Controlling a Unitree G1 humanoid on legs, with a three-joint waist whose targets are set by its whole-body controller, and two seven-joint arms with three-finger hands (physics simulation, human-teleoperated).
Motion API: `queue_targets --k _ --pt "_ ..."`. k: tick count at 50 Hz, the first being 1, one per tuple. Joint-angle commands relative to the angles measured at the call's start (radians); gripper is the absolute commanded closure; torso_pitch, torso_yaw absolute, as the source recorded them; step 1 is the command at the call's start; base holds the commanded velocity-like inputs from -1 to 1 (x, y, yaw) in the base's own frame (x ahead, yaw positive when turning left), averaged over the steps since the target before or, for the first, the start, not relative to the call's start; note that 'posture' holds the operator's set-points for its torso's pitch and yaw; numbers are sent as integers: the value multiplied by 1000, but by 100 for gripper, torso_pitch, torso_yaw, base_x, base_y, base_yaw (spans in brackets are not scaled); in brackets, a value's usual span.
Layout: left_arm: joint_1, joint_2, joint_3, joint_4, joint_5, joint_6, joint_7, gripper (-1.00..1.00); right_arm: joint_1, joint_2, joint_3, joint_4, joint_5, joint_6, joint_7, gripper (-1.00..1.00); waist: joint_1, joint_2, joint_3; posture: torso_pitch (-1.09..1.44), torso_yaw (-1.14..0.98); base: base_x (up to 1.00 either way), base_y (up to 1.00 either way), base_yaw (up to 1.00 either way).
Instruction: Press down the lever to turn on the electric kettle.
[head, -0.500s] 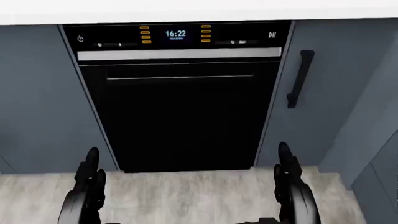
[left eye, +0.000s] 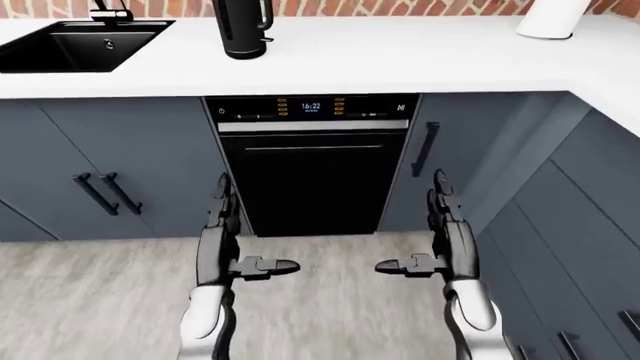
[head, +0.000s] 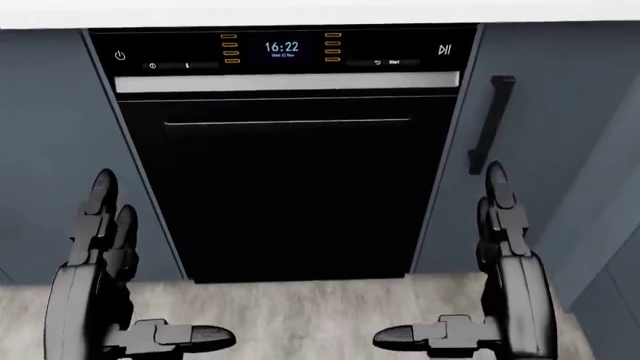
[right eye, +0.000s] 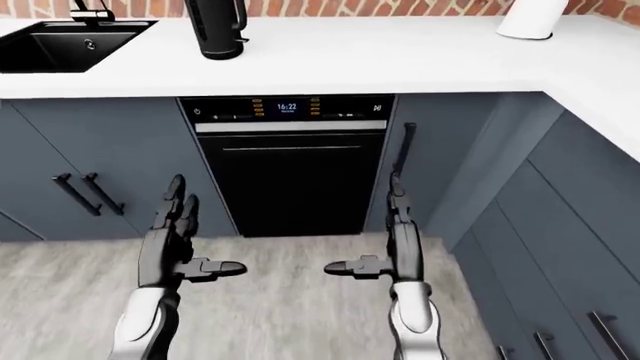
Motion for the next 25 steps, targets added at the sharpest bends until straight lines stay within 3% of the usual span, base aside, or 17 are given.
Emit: queue_targets --k 1,10,25 --pt "-7 1 -2 -63 -5 -17 -2 -100 -16 -6 -1 -85 -39 -25 -2 -100 0 0 -17 0 0 0 0 0" --pt "5 -1 5 -190 -17 25 0 -100 -35 -7 7 -239 -149 40 23 -100 -1 -1 -10 0 0 0 0 0" --pt "-10 2 31 -237 -48 36 17 -100 -48 -5 -12 -415 -242 80 38 -100 0 0 -2 0 0 0 0 0"
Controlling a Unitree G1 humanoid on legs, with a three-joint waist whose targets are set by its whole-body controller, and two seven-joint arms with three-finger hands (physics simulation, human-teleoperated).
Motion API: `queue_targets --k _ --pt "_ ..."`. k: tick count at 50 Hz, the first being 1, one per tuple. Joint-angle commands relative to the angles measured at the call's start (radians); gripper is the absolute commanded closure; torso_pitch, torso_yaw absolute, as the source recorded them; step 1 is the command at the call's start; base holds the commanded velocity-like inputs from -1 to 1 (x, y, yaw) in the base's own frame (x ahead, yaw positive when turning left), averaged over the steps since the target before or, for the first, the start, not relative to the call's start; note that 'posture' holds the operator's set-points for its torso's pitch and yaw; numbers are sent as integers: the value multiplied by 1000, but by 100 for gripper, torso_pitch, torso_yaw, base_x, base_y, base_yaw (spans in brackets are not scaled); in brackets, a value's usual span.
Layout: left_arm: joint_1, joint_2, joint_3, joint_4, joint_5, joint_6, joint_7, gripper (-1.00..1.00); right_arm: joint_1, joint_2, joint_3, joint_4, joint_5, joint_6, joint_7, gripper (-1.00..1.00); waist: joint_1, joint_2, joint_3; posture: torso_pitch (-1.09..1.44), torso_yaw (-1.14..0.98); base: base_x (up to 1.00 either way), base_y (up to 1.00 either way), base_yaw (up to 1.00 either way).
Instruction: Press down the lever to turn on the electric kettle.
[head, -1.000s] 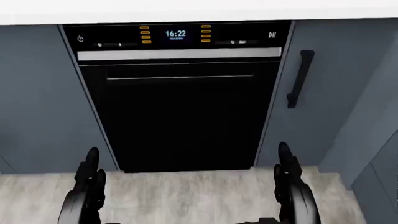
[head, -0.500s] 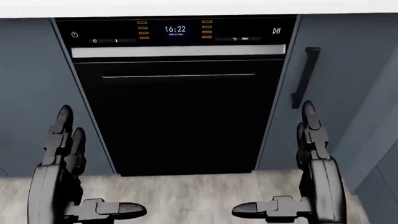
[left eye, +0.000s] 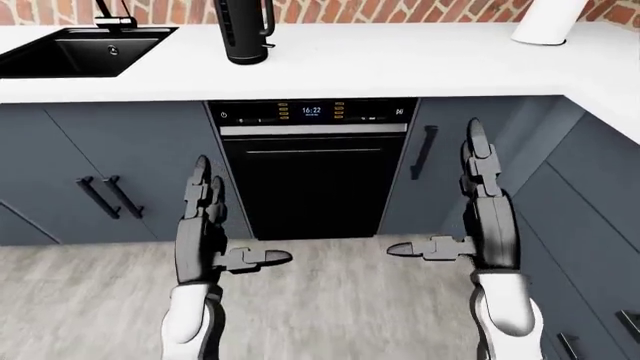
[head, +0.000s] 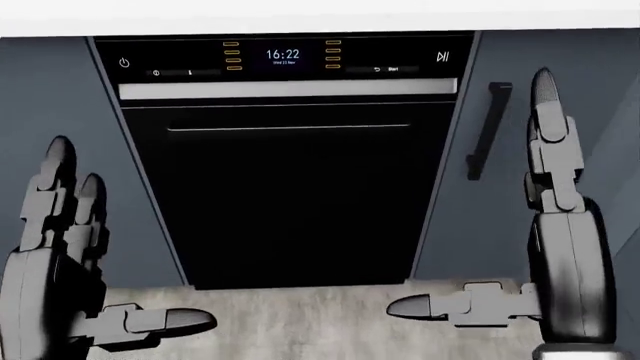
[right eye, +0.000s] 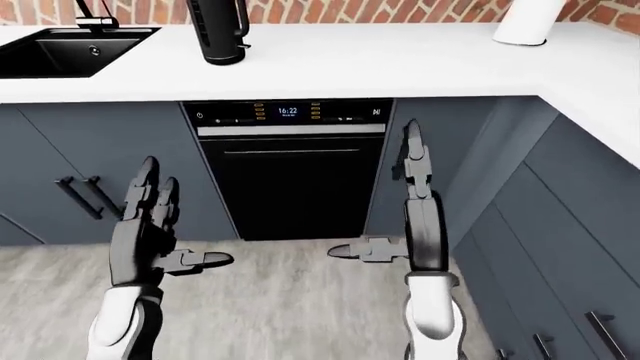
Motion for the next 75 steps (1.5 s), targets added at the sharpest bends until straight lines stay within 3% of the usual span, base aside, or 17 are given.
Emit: queue_targets --k 1,23,29,34,37,38,40,48,50,51,53,58,63,68,70,72,75 --pt "-22 5 1 -44 -1 -32 1 -100 -29 -5 -14 -52 2 -6 1 -100 0 1 -16 0 0 0 0 0" --pt "-53 17 35 -181 -31 10 15 -100 -120 -17 -7 -78 -58 113 9 -100 -3 7 -18 0 0 0 1 0" --pt "-58 17 39 -207 -23 -3 21 -100 -121 -17 -5 -77 -40 104 10 -100 -14 -28 -17 0 0 0 44 0" --pt "-61 18 41 -215 -27 6 24 -100 -125 -17 -1 -66 -41 101 8 -100 -25 26 6 0 0 0 49 0" --pt "-66 20 42 -224 -29 20 26 -100 -124 -18 -1 -60 -38 96 7 -100 -17 142 -23 0 0 0 49 0" --pt "-65 19 41 -223 -29 19 26 -100 -123 -18 -2 -55 -37 93 7 -100 -14 68 6 0 0 0 49 0" --pt "-58 16 38 -213 -26 0 24 -100 -123 -17 0 -55 -38 95 6 -100 -9 69 3 0 0 0 49 0" --pt "-50 15 35 -202 -21 -24 20 -100 -118 -17 -3 -35 -28 82 4 -100 -12 -22 15 0 0 0 49 0" --pt "-51 15 35 -208 -23 -18 19 -100 -116 -16 -2 -29 -24 77 2 -100 -15 -65 6 0 0 0 49 0" --pt "-58 18 38 -217 -25 -2 21 -100 -117 -16 -5 -19 -17 72 1 -100 -29 -37 10 0 0 0 49 0" --pt "-52 15 37 -208 -25 -16 19 -100 -112 -15 -10 4 -8 73 -6 -100 -4 -62 9 0 0 0 25 24" --pt "-52 16 38 -207 -26 -20 18 -100 -110 -15 -7 13 -2 75 -15 -100 -10 92 8 0 0 0 0 60" --pt "-58 18 41 -212 -27 -9 20 -100 -111 -16 -6 16 0 74 -16 -100 30 37 0 0 0 0 0 68" --pt "-48 15 37 -191 -20 -41 15 -100 -112 -17 -8 23 -1 75 -21 -100 0 -13 22 0 0 0 12 54" --pt "-52 17 37 -202 -20 -27 17 -100 -111 -18 -6 25 -3 74 -20 -100 -30 -103 16 0 0 0 36 0" --pt "-53 17 37 -202 -19 -28 16 -100 -108 -17 -8 17 -7 73 -24 -100 -25 -73 38 0 0 0 10 0" --pt "-48 15 36 -201 -20 -35 13 -100 -92 -14 -18 -3 8 35 -40 -100 -19 -6 -1 0 0 0 0 0"
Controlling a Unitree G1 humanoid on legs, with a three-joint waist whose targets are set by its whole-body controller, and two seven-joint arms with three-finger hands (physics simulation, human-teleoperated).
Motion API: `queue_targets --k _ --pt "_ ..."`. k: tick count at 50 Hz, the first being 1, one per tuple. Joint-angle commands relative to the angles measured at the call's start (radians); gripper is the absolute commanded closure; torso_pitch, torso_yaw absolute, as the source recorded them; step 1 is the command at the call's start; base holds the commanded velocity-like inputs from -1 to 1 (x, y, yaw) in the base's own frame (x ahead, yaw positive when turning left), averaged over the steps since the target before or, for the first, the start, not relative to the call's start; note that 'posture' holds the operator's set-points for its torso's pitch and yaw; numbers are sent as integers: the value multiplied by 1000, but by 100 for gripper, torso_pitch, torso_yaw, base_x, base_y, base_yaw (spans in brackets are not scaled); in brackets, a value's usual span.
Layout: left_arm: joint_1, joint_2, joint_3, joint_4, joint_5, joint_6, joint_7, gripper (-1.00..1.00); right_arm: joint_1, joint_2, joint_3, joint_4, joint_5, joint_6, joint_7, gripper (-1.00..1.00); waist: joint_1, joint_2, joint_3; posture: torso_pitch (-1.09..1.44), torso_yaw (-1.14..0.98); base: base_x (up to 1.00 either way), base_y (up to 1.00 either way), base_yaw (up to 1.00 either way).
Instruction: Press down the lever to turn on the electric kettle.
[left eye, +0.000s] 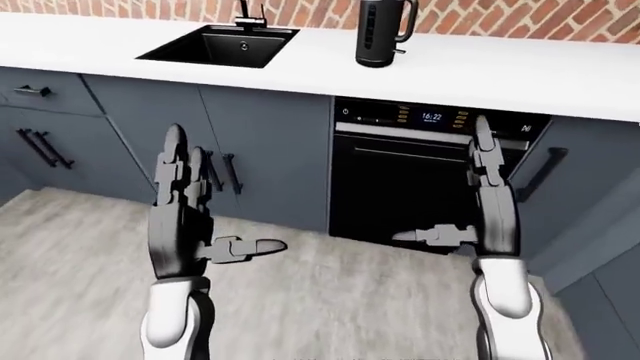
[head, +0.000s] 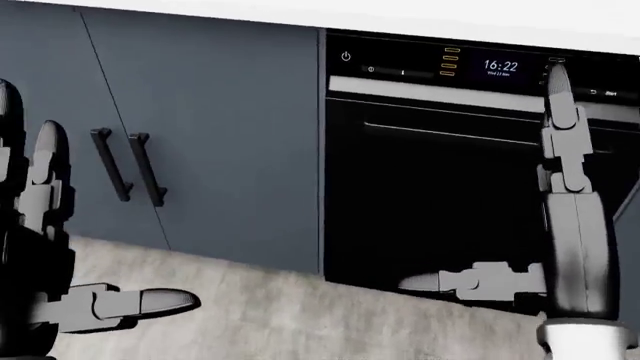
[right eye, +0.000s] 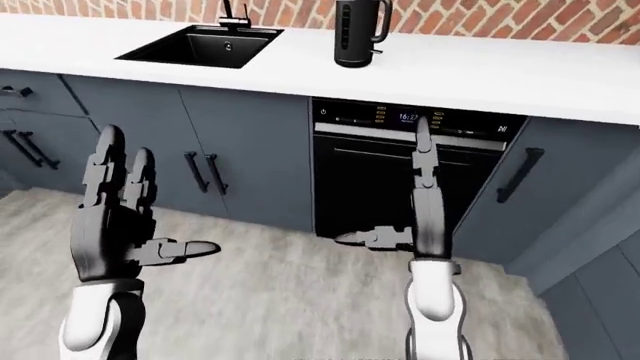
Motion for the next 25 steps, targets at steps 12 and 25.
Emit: queue_targets --k 12,25 --pt "-13 5 13 -56 2 -29 1 -100 -14 -1 9 -79 -42 -42 -23 -100 27 -1 -31 0 0 0 0 0" --pt "-26 6 9 -83 2 -5 7 -100 -10 -2 -2 -107 -49 -26 -19 -100 31 4 -41 0 0 0 0 0"
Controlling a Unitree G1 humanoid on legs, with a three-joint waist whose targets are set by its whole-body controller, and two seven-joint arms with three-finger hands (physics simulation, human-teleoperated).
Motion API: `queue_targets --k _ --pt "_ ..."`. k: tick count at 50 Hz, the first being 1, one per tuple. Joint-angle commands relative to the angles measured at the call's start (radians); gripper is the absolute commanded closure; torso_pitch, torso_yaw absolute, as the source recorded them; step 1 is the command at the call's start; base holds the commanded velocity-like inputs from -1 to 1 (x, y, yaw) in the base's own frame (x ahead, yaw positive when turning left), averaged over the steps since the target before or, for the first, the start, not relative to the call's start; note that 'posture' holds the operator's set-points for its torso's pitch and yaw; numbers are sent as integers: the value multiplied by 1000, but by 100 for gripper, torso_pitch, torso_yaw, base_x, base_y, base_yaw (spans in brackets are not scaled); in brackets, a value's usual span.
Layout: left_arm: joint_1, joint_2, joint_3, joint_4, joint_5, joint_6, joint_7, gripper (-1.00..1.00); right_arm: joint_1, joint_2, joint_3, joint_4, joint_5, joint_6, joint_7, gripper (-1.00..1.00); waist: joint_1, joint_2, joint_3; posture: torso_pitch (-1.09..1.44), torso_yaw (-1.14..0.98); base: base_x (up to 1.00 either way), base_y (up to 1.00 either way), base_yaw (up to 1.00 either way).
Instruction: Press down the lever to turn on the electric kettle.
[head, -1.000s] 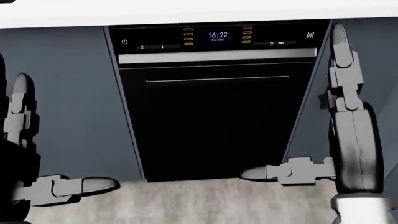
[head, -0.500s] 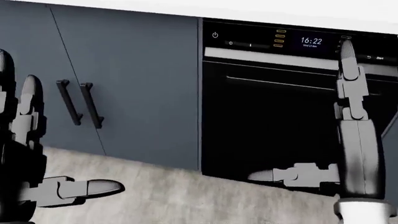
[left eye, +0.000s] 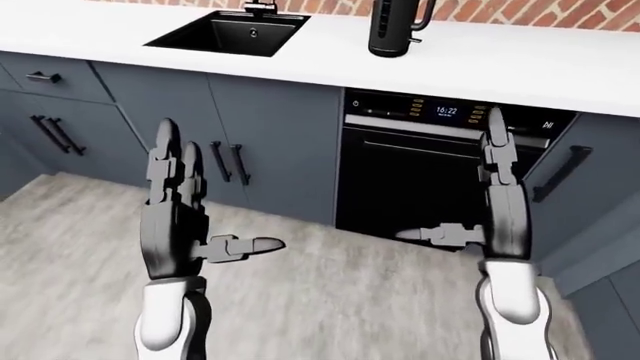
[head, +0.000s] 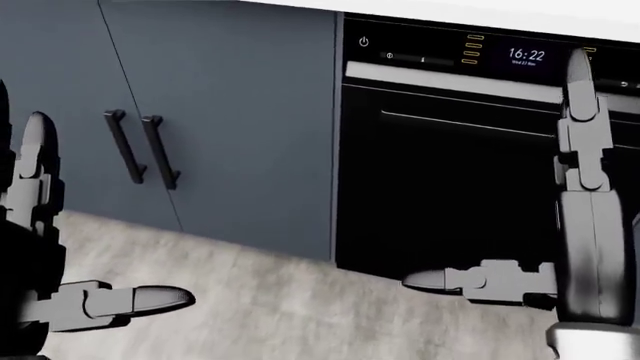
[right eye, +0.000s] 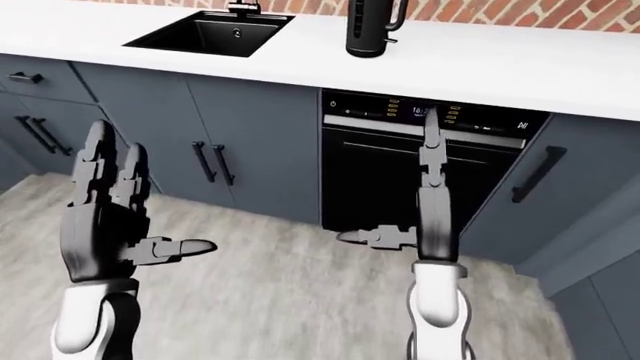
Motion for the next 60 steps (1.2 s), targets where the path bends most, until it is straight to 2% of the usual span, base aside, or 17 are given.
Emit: queue_targets --k 1,16,17,20,28,35,39,42,44,46,48,52,54,55,56,58,60 --pt "-17 3 -3 -51 3 -25 3 -100 -17 -4 -7 -56 -3 -17 -4 -100 -1 -1 -18 0 0 0 0 0" --pt "-29 -1 -22 -135 0 40 9 -100 -14 -9 -33 -120 4 15 6 -100 -2 -4 -10 0 0 1 0 0" --pt "-37 1 -20 -144 -2 55 11 -100 -17 -9 -30 -115 3 14 5 -100 -2 0 -26 0 0 9 0 0" --pt "-28 -2 -26 -142 3 38 10 -100 -18 -10 -32 -114 5 15 6 -100 -4 3 9 0 0 12 0 0" --pt "-52 -8 -69 -187 25 81 22 -100 -15 -10 -33 -118 9 15 5 -100 -6 -1 16 0 0 13 0 0" --pt "-27 -15 -82 -189 37 61 16 -100 -13 -9 -32 -112 11 10 4 -100 -5 29 21 0 0 15 0 0" --pt "-25 -16 -83 -189 39 55 16 -100 -11 -9 -32 -109 12 7 3 -100 6 10 16 0 0 15 0 0" --pt "-36 -12 -75 -199 40 67 15 -100 -8 -9 -33 -97 15 -6 -1 -100 6 -43 22 0 0 16 0 0" --pt "-30 -14 -76 -187 42 48 14 -100 -3 -8 -33 -95 16 -10 -2 -100 -2 -30 17 0 0 16 0 0" --pt "-24 -15 -80 -187 44 40 13 -100 -5 -8 -33 -97 15 -6 -1 -100 -5 -46 21 0 0 16 0 0" --pt "-25 -15 -78 -186 44 39 12 -100 -4 -8 -34 -95 15 -7 -1 -100 -9 -38 18 0 0 17 0 0" --pt "-22 -15 -78 -190 44 38 12 -100 0 -8 -38 -98 19 -10 -1 -100 -13 3 37 0 0 16 0 0" --pt "-22 -16 -78 -193 44 38 12 -100 4 -6 -36 -94 19 -17 -4 -100 -17 40 29 0 0 16 0 0" --pt "-20 -16 -79 -194 44 37 12 -100 6 -6 -35 -87 20 -23 -6 -100 -17 74 13 0 0 16 0 0" --pt "-19 -16 -79 -193 45 35 12 -100 5 -6 -34 -90 19 -20 -5 -100 -7 56 16 0 0 16 0 0" --pt "-15 -17 -80 -190 45 29 11 -100 7 -5 -34 -92 17 -19 -5 -100 -2 63 28 0 0 16 0 0" --pt "-12 -17 -81 -190 46 26 11 -100 9 -5 -35 -89 20 -23 -6 -100 5 51 21 0 0 17 0 0"
